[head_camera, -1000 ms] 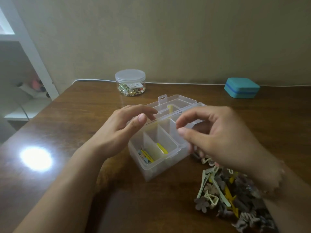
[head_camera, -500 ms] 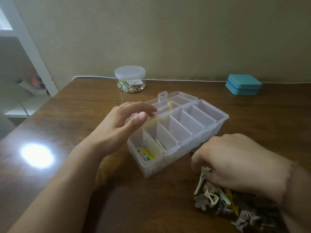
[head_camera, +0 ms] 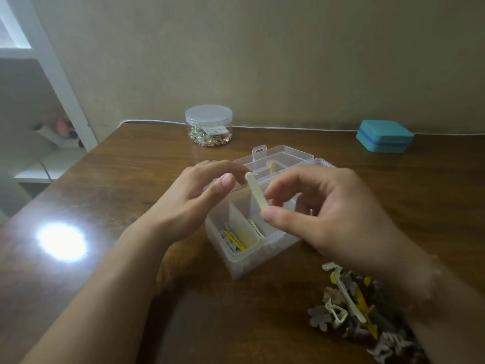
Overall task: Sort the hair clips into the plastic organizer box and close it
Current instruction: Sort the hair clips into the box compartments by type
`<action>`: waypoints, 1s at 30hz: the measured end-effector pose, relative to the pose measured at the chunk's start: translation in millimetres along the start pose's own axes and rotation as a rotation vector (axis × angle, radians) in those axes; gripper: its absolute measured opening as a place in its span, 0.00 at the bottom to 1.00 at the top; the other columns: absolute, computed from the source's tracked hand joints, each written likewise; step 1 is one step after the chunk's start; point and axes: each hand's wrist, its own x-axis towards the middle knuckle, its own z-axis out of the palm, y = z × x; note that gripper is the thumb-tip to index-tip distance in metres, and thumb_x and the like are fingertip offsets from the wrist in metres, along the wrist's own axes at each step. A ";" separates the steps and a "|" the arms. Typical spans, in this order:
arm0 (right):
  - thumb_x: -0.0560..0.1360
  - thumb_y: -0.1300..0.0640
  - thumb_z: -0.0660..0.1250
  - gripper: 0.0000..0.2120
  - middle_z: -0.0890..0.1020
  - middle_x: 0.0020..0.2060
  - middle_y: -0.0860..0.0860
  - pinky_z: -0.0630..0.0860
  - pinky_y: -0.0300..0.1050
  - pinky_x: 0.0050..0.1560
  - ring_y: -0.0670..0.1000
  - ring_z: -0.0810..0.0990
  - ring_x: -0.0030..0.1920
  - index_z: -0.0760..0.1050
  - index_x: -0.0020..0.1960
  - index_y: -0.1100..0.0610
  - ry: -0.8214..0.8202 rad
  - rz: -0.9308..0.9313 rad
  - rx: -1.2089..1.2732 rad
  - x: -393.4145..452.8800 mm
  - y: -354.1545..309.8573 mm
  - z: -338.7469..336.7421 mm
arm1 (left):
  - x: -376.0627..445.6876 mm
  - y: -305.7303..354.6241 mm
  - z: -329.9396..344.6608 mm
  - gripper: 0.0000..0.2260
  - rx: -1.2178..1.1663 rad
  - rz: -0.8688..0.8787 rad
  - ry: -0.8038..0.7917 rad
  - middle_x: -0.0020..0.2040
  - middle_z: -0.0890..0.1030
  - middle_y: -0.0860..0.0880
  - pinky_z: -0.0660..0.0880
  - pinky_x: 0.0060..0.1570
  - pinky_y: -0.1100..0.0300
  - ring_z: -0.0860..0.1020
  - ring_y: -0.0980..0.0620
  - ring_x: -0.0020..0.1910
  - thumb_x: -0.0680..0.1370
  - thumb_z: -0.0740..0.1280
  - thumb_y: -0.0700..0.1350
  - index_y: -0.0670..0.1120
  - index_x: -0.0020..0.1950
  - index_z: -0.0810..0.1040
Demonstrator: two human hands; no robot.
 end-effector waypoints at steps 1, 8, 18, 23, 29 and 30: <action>0.69 0.49 0.73 0.06 0.83 0.41 0.43 0.72 0.34 0.26 0.45 0.75 0.27 0.80 0.45 0.46 0.025 -0.010 -0.004 2.9 0.5 7.8 | 0.2 -1.0 0.3 0.34 -0.013 0.003 0.000 0.54 0.83 0.54 0.72 0.59 0.43 0.78 0.49 0.58 0.75 0.49 0.72 0.50 0.61 0.80; 0.70 0.46 0.68 0.06 0.83 0.39 0.41 0.74 0.38 0.26 0.49 0.75 0.27 0.81 0.44 0.46 0.001 -0.016 -0.087 -3.6 -1.5 -6.4 | 1.3 -3.7 2.2 0.41 -0.096 0.014 0.007 0.53 0.83 0.54 0.70 0.57 0.61 0.78 0.50 0.56 0.72 0.42 0.76 0.51 0.60 0.80; 0.75 0.49 0.68 0.11 0.79 0.51 0.35 0.77 0.41 0.52 0.39 0.77 0.51 0.77 0.54 0.35 -0.592 0.345 -0.816 -13.2 7.8 -41.8 | 2.1 -5.0 2.4 0.39 -0.074 0.036 0.003 0.54 0.83 0.54 0.69 0.54 0.65 0.78 0.50 0.56 0.73 0.44 0.75 0.50 0.60 0.80; 0.77 0.54 0.65 0.14 0.77 0.53 0.38 0.75 0.41 0.49 0.45 0.77 0.54 0.76 0.57 0.37 -0.567 0.339 -0.960 -12.5 9.3 -31.6 | 2.2 -5.1 1.6 0.39 -0.064 0.036 0.000 0.54 0.83 0.54 0.69 0.53 0.67 0.78 0.51 0.56 0.73 0.44 0.75 0.49 0.60 0.80; 0.77 0.53 0.65 0.11 0.78 0.50 0.38 0.78 0.44 0.52 0.43 0.77 0.52 0.76 0.54 0.38 -0.486 0.245 -0.978 -7.2 18.1 -32.1 | 2.1 -6.3 1.7 0.39 -0.060 0.024 0.007 0.54 0.83 0.54 0.70 0.55 0.64 0.78 0.50 0.56 0.72 0.45 0.76 0.50 0.60 0.80; 0.77 0.53 0.65 0.09 0.79 0.47 0.38 0.78 0.43 0.50 0.41 0.77 0.50 0.76 0.52 0.38 -0.450 0.227 -0.941 -6.3 19.9 -35.7 | 1.9 -6.2 1.6 0.39 -0.065 0.022 0.007 0.53 0.83 0.55 0.70 0.55 0.65 0.79 0.51 0.56 0.72 0.45 0.76 0.50 0.60 0.80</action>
